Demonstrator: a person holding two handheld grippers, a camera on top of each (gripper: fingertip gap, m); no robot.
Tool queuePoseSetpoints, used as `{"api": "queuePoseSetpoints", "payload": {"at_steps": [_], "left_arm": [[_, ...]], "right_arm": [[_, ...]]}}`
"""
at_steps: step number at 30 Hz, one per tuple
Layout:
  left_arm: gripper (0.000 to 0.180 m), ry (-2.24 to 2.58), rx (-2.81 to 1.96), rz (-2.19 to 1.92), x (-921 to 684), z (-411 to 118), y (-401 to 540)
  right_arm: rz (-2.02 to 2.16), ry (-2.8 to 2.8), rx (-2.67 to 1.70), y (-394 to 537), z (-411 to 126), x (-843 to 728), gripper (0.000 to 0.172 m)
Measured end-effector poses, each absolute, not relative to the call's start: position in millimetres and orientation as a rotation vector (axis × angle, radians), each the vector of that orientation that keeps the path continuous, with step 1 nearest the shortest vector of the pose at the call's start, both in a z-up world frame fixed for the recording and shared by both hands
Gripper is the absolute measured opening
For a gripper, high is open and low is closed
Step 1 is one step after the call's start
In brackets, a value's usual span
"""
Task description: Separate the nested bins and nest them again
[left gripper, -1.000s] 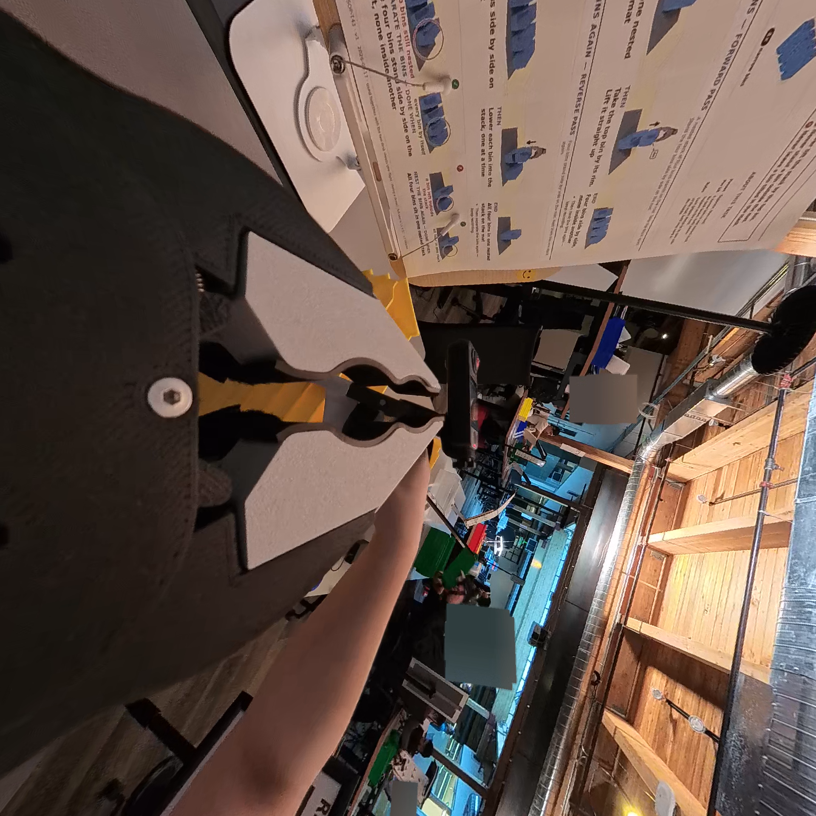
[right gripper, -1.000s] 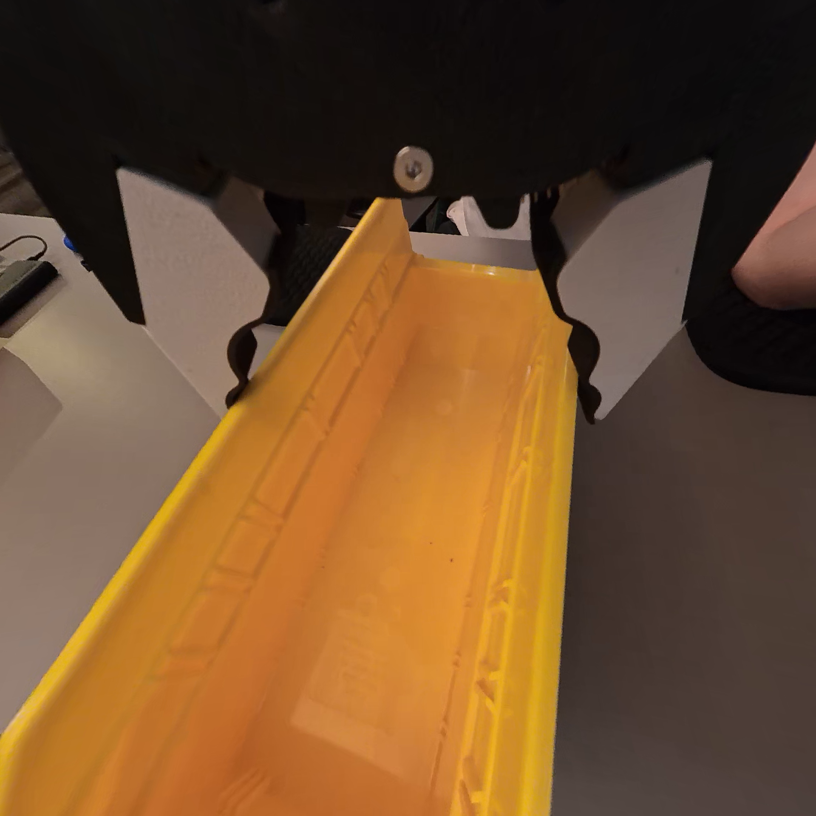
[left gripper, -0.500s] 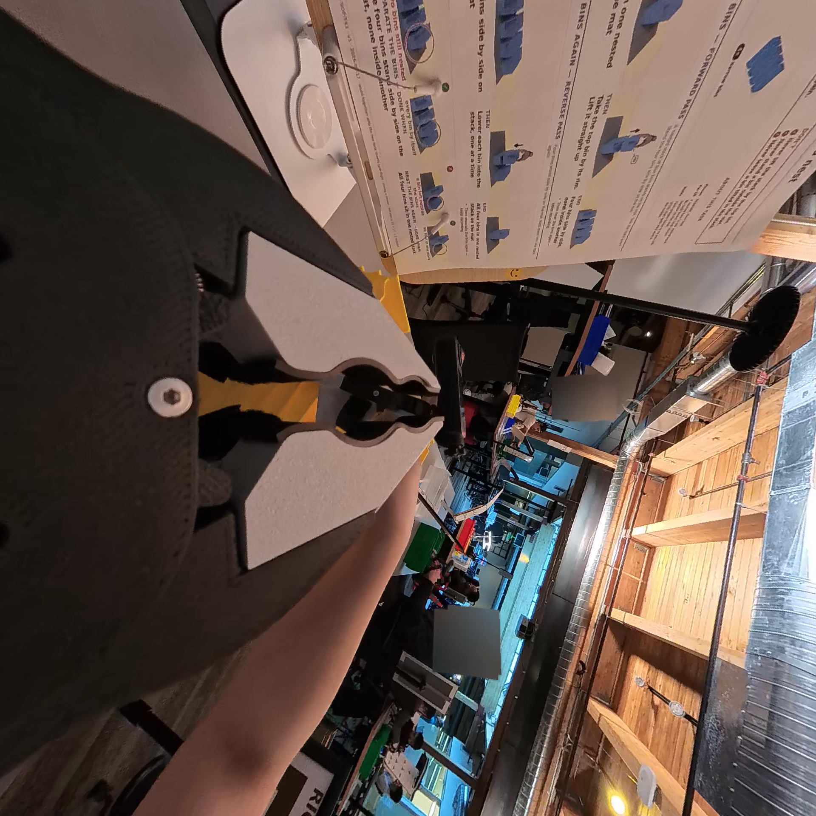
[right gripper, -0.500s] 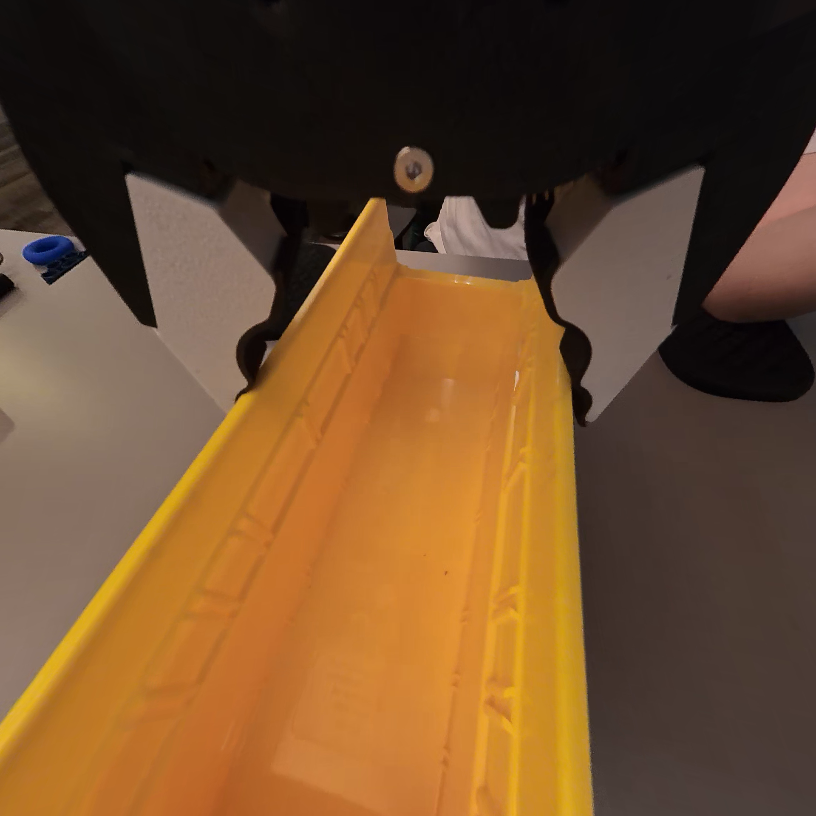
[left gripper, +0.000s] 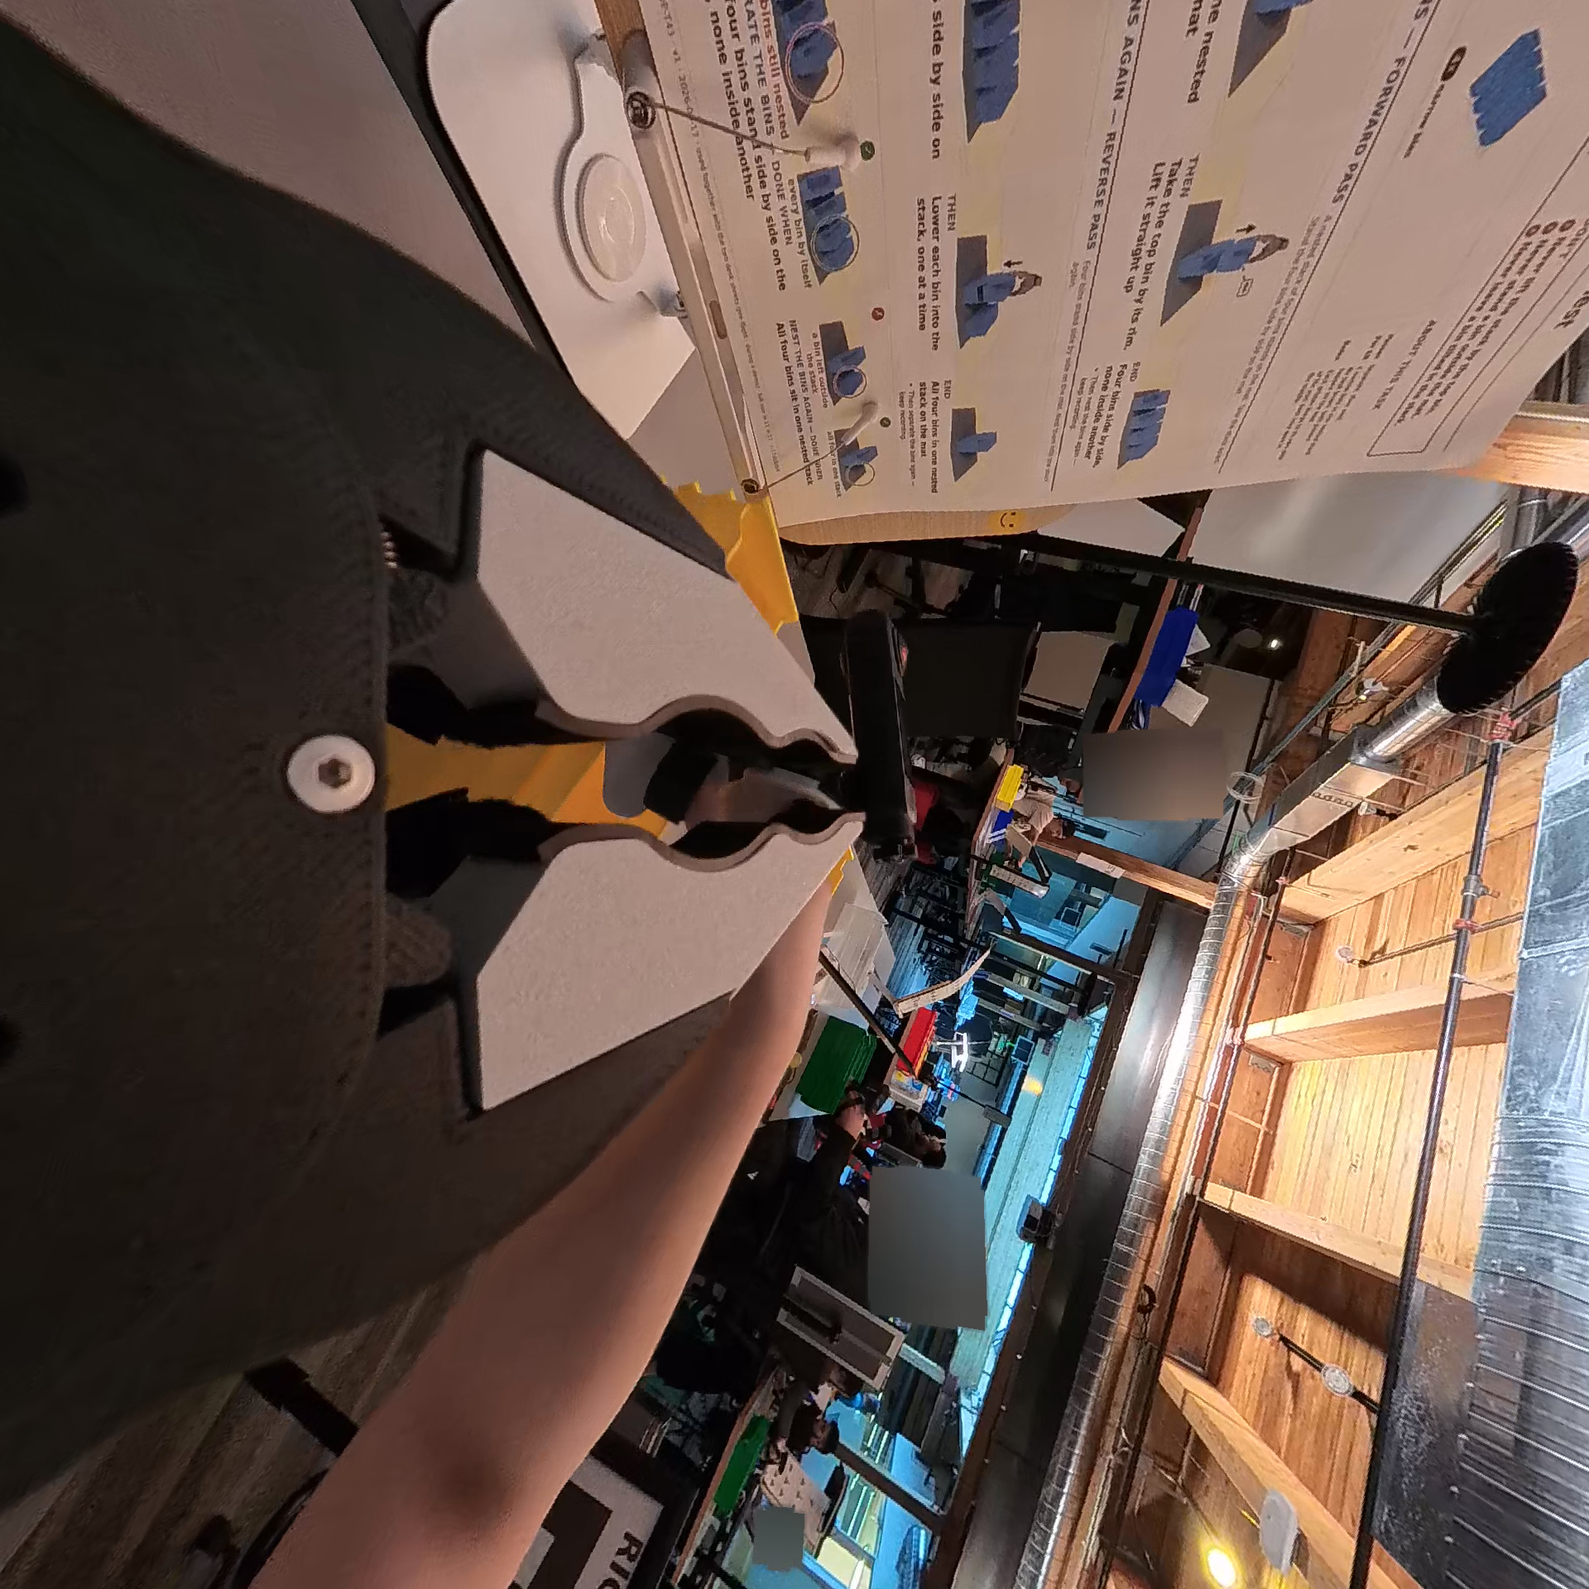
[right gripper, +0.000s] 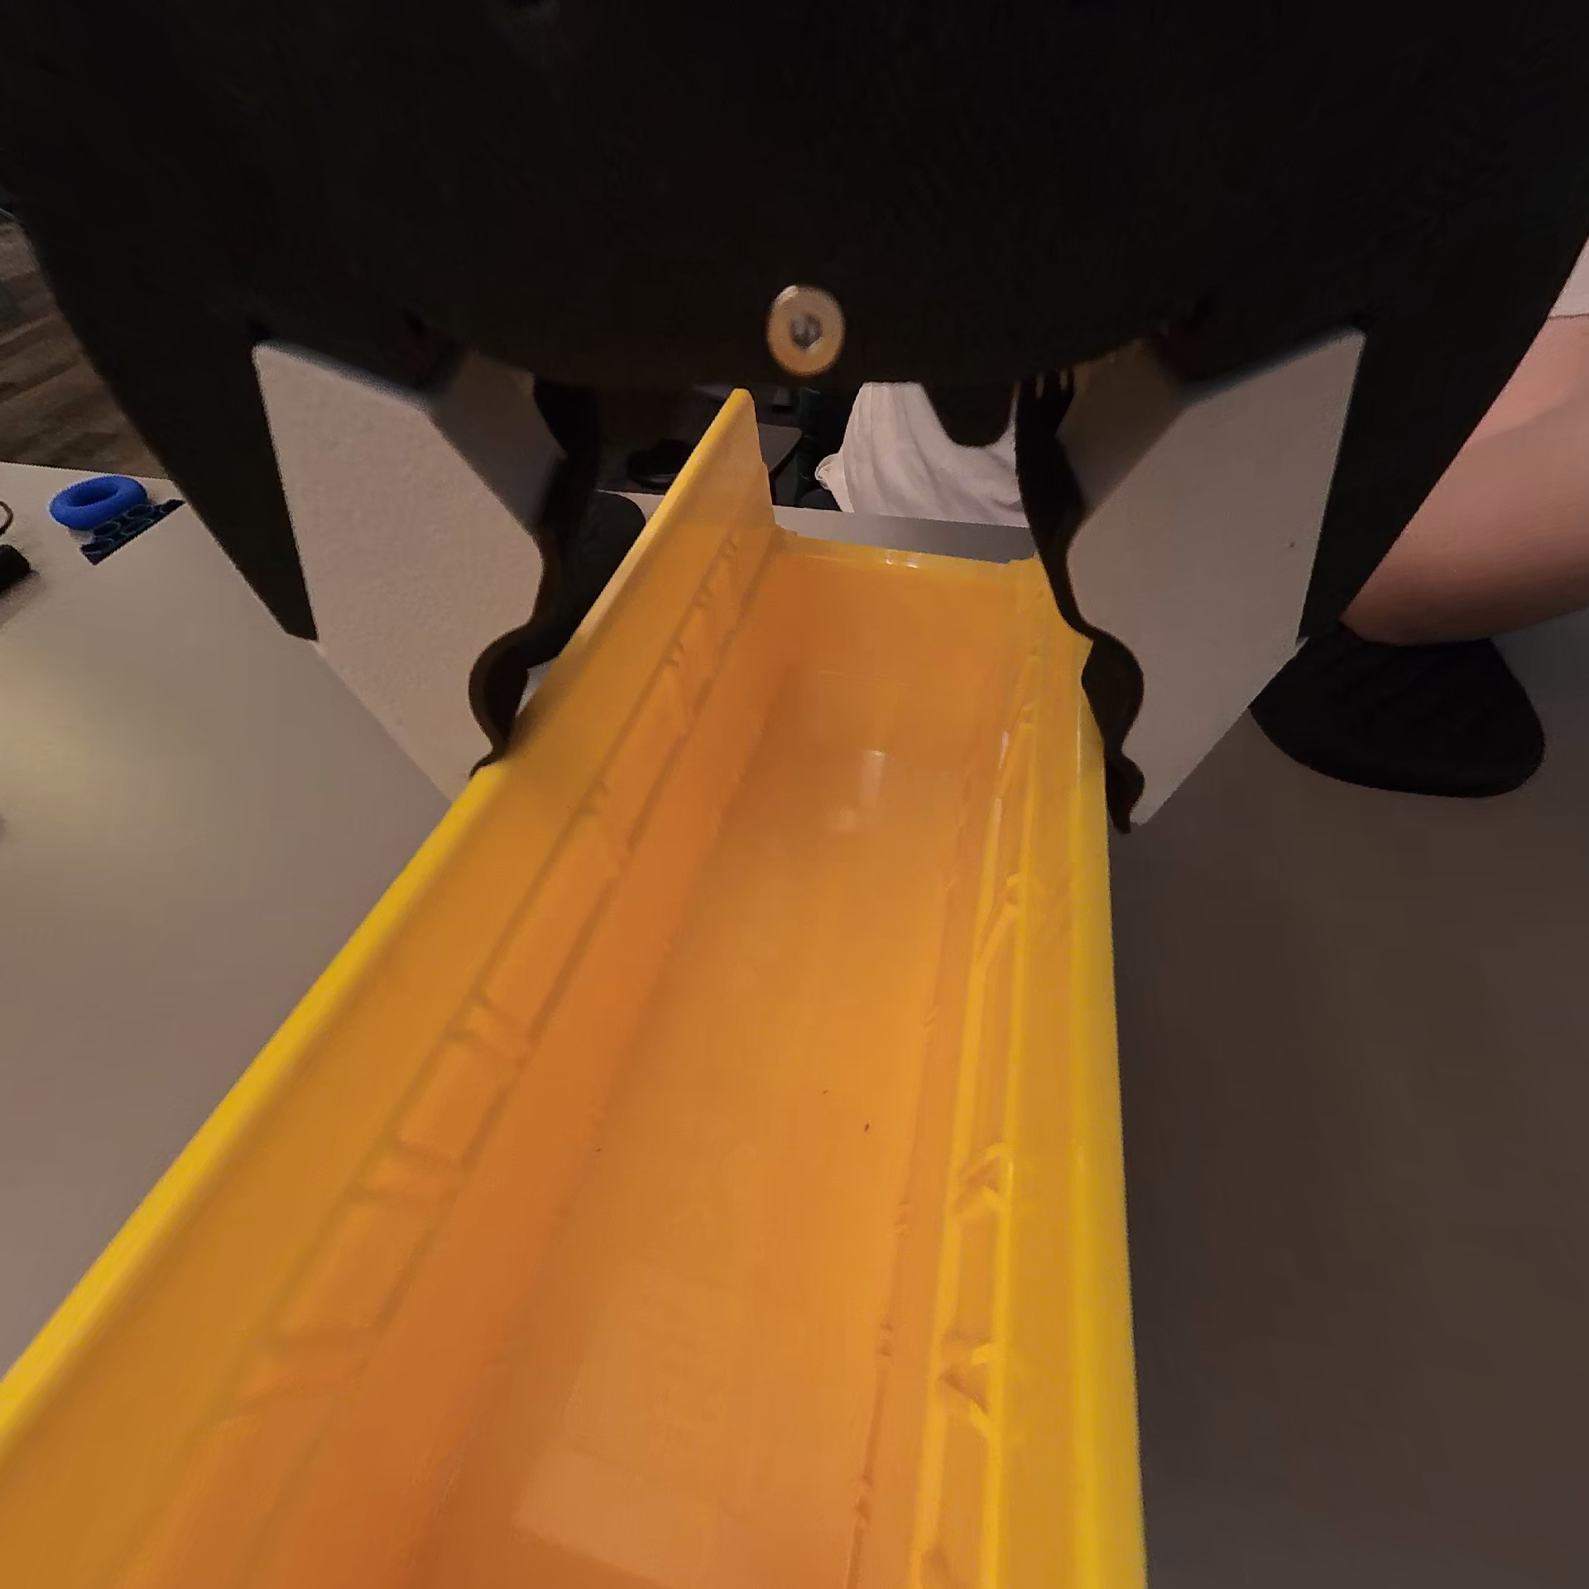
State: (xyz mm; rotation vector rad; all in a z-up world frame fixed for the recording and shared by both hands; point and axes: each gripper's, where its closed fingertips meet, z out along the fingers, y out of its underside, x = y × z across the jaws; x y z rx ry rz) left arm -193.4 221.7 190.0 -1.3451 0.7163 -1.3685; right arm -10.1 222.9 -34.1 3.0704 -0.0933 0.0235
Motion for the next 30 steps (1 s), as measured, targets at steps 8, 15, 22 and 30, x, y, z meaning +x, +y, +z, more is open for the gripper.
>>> {"api": "queuePoseSetpoints", "payload": {"at_steps": [8, 15, 22, 30], "left_arm": [[0.007, 0.729, -1.347, -1.368, -190.7, 189.5, 219.4], [0.007, 0.726, -1.339, -1.373, -192.3, 191.1, 218.3], [0.008, 0.736, -1.345, -1.374, -188.9, 189.8, 217.6], [0.008, 0.749, -1.347, -1.37, -186.5, 189.5, 214.9]], "right_arm": [[0.129, -0.032, 3.052, 236.7, -31.4, -38.7, 0.135], [0.053, -0.013, 3.1, 246.8, -28.2, -50.5, 0.125], [-0.093, -0.118, 3.086, 244.0, -29.4, -52.3, 0.123], [-0.082, -0.11, 3.083, 243.6, -30.2, -51.6, 0.127]]}}
